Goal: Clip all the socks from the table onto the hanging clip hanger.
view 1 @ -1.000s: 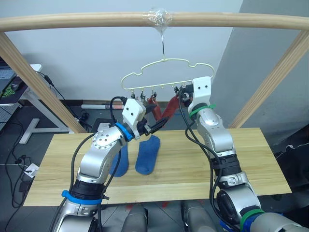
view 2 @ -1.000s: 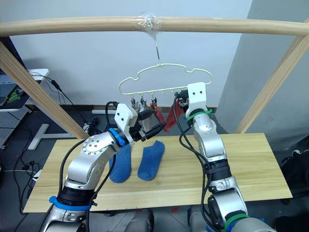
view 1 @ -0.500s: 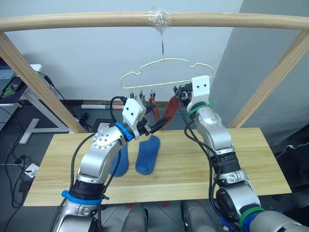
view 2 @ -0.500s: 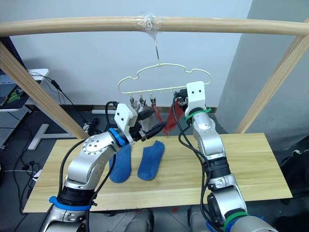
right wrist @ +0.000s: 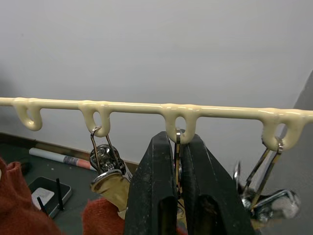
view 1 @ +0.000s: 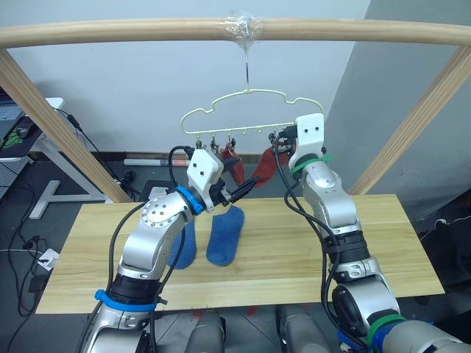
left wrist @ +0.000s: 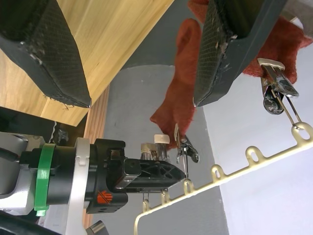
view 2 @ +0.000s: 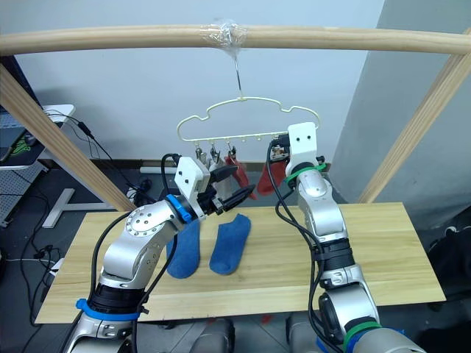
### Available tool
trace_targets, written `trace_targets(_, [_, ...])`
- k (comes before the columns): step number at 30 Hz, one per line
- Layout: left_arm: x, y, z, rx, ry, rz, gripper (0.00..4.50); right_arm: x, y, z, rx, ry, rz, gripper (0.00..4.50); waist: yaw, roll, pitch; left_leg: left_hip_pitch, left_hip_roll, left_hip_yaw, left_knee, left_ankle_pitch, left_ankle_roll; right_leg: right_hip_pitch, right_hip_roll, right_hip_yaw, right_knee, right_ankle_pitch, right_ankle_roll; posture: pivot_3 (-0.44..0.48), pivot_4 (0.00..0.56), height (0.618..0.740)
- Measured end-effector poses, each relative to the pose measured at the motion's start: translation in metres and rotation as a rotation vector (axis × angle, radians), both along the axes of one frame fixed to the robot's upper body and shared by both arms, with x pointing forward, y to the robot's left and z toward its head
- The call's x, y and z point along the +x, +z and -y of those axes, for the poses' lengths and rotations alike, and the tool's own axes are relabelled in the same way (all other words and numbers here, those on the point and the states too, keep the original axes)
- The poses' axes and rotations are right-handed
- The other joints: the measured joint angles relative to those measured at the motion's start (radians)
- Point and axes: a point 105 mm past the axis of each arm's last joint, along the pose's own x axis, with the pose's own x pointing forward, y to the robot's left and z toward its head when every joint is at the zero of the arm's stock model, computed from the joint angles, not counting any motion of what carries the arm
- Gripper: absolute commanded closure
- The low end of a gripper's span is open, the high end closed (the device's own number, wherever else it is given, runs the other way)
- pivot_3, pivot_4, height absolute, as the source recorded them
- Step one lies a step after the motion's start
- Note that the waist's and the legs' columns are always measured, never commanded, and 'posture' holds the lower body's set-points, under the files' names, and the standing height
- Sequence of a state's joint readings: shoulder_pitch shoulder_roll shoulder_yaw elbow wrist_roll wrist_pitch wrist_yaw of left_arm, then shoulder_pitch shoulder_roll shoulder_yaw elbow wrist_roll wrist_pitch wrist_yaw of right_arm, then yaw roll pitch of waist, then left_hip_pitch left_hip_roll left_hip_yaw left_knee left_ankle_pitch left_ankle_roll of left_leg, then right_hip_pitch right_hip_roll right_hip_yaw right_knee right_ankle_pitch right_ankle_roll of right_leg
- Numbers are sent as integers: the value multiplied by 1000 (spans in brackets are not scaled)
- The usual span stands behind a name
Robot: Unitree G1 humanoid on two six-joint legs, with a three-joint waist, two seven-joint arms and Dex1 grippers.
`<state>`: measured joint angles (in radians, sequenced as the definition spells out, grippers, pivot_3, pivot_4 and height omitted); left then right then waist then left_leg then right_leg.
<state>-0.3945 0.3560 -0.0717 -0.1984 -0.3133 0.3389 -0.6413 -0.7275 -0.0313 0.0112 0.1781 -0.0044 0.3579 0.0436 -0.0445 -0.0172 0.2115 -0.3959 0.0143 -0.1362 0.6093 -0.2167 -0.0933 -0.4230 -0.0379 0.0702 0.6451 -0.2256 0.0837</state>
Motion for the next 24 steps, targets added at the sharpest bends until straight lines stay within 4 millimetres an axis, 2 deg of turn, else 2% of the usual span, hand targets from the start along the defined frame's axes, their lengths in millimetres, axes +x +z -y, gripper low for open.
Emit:
trace_targets(4, [-1, -7, -2, -1, 8, -19, 1044, 0, 1, 4, 8, 14, -8, 4481, -1, 0, 0, 0, 0, 0, 0, 0, 0, 0, 0, 0, 0, 0, 0, 73, 187, 740])
trace_targets(8, [-4, -34, -12, 7, 51, -89, 1044, -1, 3, 8, -3, 26, -20, 4481, -1, 0, 0, 0, 0, 0, 0, 0, 0, 0, 0, 0, 0, 0, 0, 54, 179, 740])
trace_targets(15, [-5, -115, -40, 88, 231, -293, 1044, -6, 5, 17, -18, 48, -33, 4481, 0, 0, 0, 0, 0, 0, 0, 0, 0, 0, 0, 0, 0, -1, 0, 49, 171, 740])
trace_targets(18, [-7, -145, -41, 150, 261, -379, 1044, -10, 3, 19, -17, 46, -36, 4481, 1, 0, 0, 0, 0, 0, 0, 0, 0, 0, 0, 0, 0, -1, 1, 44, 169, 740])
trace_targets(24, [-8, -189, -28, 190, 295, -518, 1044, -13, 6, 19, -14, 36, -42, 4481, 6, 0, 0, 0, 0, 0, 0, 0, 0, 0, 0, 0, 0, 0, 0, 20, 163, 740])
